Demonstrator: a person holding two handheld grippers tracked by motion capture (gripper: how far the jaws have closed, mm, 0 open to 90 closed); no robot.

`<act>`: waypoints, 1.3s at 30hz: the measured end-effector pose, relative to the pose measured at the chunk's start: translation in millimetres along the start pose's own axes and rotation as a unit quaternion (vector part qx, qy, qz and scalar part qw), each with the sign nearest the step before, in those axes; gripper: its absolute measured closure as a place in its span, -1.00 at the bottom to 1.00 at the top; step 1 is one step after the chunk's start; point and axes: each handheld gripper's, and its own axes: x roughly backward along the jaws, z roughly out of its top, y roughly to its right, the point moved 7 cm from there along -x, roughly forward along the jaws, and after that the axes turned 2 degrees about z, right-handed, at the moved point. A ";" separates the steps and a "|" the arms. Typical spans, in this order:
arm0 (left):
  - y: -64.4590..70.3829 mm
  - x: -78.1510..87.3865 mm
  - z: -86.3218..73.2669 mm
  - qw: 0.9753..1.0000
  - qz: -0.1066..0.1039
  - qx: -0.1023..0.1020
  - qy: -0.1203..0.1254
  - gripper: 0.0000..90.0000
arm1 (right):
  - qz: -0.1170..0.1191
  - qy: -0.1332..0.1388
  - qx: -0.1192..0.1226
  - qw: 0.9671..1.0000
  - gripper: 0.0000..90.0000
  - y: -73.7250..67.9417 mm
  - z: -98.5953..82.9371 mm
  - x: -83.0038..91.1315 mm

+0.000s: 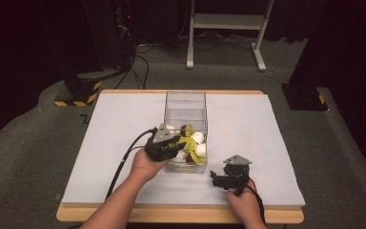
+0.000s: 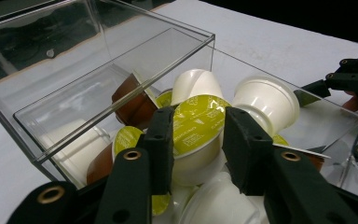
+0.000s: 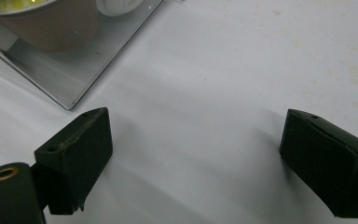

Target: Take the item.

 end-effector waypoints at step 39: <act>-1.8 5.7 3.5 1.000 -0.005 0.015 0.022 1.00 | 0.000 0.000 -0.001 1.000 -0.80 -0.2 0.0 0.1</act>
